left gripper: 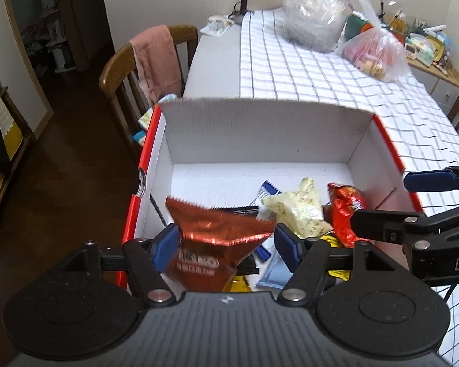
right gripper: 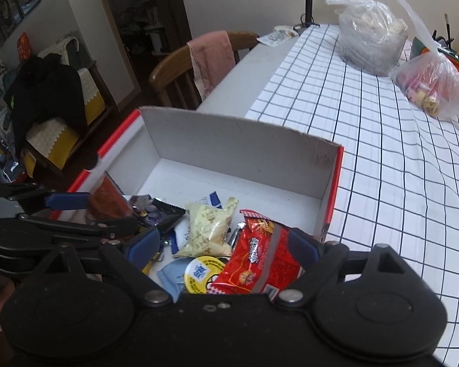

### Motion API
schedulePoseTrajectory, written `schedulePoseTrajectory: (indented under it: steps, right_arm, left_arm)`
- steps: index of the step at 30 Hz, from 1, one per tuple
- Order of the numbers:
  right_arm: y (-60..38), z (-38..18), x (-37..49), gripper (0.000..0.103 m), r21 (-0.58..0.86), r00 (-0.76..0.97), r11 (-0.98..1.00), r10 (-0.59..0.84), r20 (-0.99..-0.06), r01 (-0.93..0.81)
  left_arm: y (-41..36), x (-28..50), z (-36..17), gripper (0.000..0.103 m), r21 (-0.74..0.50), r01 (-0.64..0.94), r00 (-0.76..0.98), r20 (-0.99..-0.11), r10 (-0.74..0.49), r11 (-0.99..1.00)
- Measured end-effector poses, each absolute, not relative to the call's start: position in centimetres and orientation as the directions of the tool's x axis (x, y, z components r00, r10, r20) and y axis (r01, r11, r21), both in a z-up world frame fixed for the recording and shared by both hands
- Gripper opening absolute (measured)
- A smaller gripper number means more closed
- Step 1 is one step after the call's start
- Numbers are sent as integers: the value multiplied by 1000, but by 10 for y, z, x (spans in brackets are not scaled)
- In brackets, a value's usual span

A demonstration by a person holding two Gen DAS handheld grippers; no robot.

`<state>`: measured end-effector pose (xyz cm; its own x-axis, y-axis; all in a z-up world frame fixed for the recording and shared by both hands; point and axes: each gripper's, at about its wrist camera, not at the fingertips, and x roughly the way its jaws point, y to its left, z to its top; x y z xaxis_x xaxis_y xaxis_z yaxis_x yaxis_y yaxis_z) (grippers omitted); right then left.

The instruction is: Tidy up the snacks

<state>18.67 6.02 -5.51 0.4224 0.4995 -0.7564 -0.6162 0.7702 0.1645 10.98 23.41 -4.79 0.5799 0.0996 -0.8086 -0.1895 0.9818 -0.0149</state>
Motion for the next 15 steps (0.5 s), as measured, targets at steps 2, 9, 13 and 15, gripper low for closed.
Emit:
schedulePoseTrajectory:
  steps: [2,9,13,15]
  right_arm:
    - [56,-49,183,91,174,426,767,512,-745,-617]
    - [38,-36,169,92,198,445,768,538,-716,-609]
    - [27,-28,162,102,226,454,776,549,-701,-589]
    - [21,-24,158,102,235,463,776,558,-689,-585]
  left_arm:
    - [232,105,-42,71,-24,-185,597,-797,93,983]
    - [225,88,-22,75,-60,-178,651,-756,72,982]
    - [219,80,-13,77,-67,-176,675,-734,71,982]
    - [217,75,-8,79,-76,-174,687,-724,66,982]
